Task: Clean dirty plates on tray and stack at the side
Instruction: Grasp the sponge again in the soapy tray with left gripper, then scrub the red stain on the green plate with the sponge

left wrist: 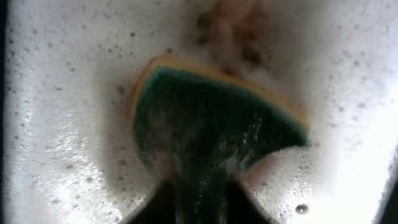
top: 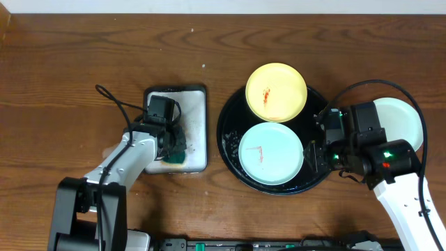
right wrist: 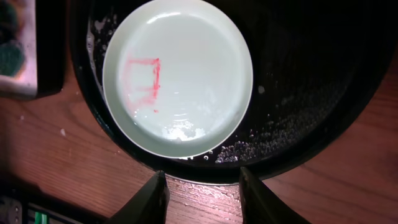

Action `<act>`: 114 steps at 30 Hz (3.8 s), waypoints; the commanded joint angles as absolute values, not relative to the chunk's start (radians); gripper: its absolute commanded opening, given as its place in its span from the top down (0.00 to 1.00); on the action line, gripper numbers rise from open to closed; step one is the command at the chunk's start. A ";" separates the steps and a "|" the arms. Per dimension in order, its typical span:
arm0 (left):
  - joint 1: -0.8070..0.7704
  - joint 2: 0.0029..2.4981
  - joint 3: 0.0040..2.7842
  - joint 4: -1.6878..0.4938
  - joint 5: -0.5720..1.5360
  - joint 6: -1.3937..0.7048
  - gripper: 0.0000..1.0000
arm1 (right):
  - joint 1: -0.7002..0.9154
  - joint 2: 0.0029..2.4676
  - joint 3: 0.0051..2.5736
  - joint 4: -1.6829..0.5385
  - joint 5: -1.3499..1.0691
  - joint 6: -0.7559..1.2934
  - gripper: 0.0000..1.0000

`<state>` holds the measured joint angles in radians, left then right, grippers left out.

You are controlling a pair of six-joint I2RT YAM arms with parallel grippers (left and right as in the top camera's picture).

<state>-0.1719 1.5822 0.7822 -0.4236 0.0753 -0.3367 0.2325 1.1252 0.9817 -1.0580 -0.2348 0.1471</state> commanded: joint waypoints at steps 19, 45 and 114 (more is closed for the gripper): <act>-0.327 1.354 1.102 -0.832 0.193 -0.305 0.93 | 0.231 1.417 0.972 -0.975 -0.123 0.235 0.73; -0.774 1.706 1.102 -0.388 0.333 -0.736 0.93 | 0.149 1.793 0.969 -0.766 -0.275 0.135 0.99; -0.798 1.908 1.113 -0.580 -0.300 -0.625 0.93 | 0.159 1.793 0.969 -0.823 -0.236 0.141 0.99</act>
<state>-0.8307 1.8771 1.1690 -0.5655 -0.1764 -0.6460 0.1658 1.7775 0.9791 -0.8173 -0.3367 0.1551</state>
